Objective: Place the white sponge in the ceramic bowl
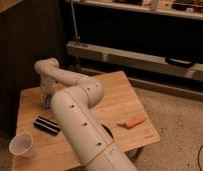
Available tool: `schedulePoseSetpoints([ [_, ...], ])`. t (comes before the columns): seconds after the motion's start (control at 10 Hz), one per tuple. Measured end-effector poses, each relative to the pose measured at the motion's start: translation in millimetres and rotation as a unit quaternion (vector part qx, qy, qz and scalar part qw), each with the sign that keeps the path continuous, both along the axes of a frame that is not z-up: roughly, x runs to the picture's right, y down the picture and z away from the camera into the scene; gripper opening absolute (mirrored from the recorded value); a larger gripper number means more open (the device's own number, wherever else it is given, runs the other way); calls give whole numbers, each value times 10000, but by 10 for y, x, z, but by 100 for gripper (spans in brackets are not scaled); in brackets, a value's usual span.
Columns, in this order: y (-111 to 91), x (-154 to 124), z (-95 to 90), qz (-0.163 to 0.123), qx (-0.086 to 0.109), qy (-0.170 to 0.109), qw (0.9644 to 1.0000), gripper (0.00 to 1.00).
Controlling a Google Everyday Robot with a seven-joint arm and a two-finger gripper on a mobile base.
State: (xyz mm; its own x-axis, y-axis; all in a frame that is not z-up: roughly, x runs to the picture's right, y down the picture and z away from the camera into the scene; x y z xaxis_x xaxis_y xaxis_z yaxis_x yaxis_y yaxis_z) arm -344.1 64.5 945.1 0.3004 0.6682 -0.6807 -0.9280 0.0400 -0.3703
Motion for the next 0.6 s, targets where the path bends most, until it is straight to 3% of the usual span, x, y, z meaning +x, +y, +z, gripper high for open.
schedulePoseSetpoints([
  [0.3, 2, 10, -44, 67, 51, -82, 9999, 3],
  [0.6, -131, 481, -457, 352, 286, -343, 9984, 3],
])
